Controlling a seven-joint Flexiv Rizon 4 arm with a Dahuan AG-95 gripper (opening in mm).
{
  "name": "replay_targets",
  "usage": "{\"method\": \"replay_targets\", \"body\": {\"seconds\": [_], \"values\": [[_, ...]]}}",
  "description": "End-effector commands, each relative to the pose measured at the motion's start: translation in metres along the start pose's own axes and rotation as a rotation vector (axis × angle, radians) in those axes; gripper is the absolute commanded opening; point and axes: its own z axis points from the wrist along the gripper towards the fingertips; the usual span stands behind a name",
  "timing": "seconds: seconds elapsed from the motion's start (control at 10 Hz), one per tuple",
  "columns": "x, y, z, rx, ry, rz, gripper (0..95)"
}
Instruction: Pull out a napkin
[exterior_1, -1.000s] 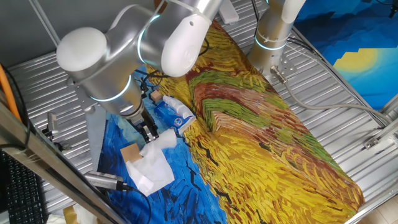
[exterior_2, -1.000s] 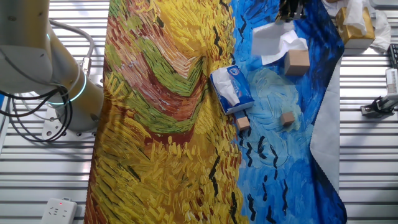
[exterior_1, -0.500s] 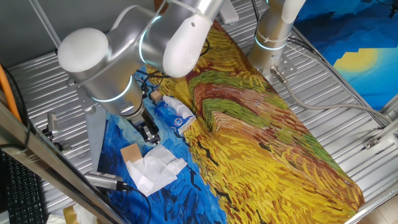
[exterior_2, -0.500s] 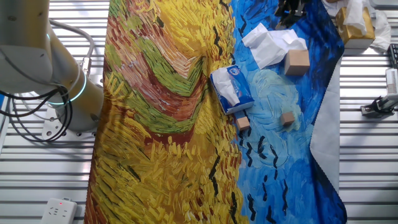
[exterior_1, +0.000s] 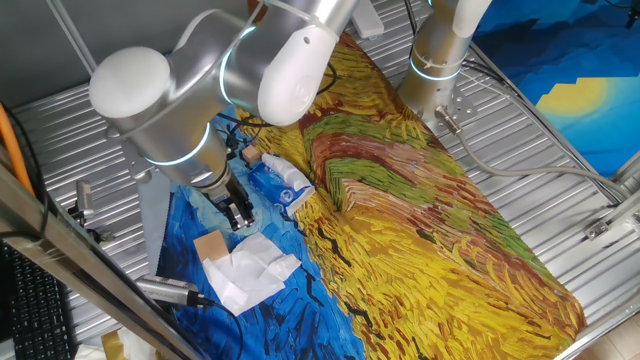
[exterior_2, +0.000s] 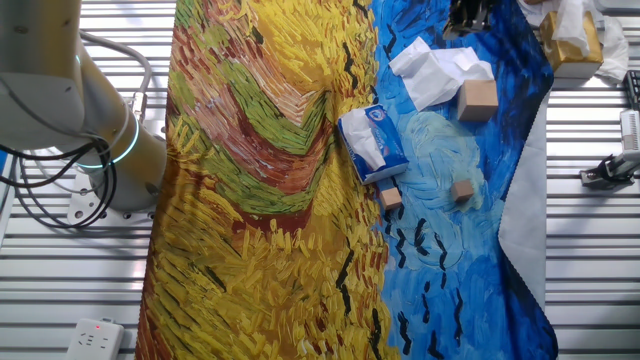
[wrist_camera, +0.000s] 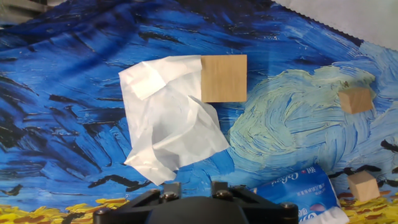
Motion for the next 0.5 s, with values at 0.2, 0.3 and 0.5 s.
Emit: {"method": "replay_targets", "body": {"seconds": [0.2,0.3,0.5], "values": [[0.0,-0.0002,0.0005,0.0,0.001,0.017,0.0],[-0.0001,-0.0003,0.0009,0.0,0.001,0.023,0.0],[-0.0001,-0.0003,0.0009,-0.001,0.0,0.026,0.0]]}}
